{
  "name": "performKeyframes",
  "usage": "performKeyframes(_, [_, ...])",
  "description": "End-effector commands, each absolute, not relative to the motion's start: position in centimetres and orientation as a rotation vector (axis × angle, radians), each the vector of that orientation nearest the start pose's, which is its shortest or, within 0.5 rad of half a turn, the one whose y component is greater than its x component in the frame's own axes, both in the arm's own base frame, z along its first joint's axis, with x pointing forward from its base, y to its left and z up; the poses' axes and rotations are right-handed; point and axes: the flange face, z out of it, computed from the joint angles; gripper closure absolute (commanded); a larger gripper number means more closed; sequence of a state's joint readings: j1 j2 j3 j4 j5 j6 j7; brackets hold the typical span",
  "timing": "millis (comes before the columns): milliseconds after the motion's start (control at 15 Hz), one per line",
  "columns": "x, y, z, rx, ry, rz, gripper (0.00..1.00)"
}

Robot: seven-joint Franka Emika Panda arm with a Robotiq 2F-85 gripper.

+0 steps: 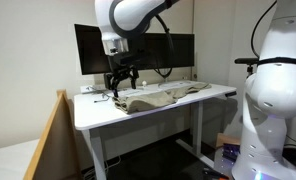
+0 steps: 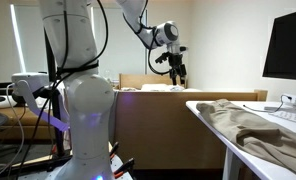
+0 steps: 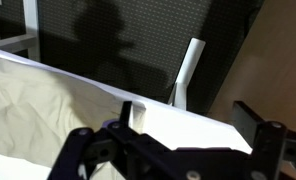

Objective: Remove the trousers from the table and put them on the headrest of the couch

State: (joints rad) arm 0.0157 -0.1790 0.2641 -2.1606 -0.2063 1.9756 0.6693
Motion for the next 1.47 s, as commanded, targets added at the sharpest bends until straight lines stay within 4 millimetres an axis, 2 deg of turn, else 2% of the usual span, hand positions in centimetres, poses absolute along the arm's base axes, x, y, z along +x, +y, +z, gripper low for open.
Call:
performKeyframes(0, [52.0,12.9,47.6,-3.301,0.734,-0.283,0.0])
performKeyframes(200, [54.6,13.4,47.8,-3.301,0.92,-0.386,0.0])
performKeyframes(400, [56.6,14.7,47.8,-3.252,1.103,-0.436,0.0])
performKeyframes(533, [57.7,14.8,47.9,-3.213,1.239,-0.451,0.0])
performKeyframes(667, [58.4,14.1,48.1,-3.181,1.371,-0.441,0.0])
performKeyframes(933, [59.6,11.6,48.5,-3.106,1.578,-0.366,0.0])
performKeyframes(1200, [60.7,9.3,47.1,-3.076,1.693,-0.312,0.0])
performKeyframes(1400, [61.5,7.7,45.0,-3.066,1.769,-0.246,0.0])
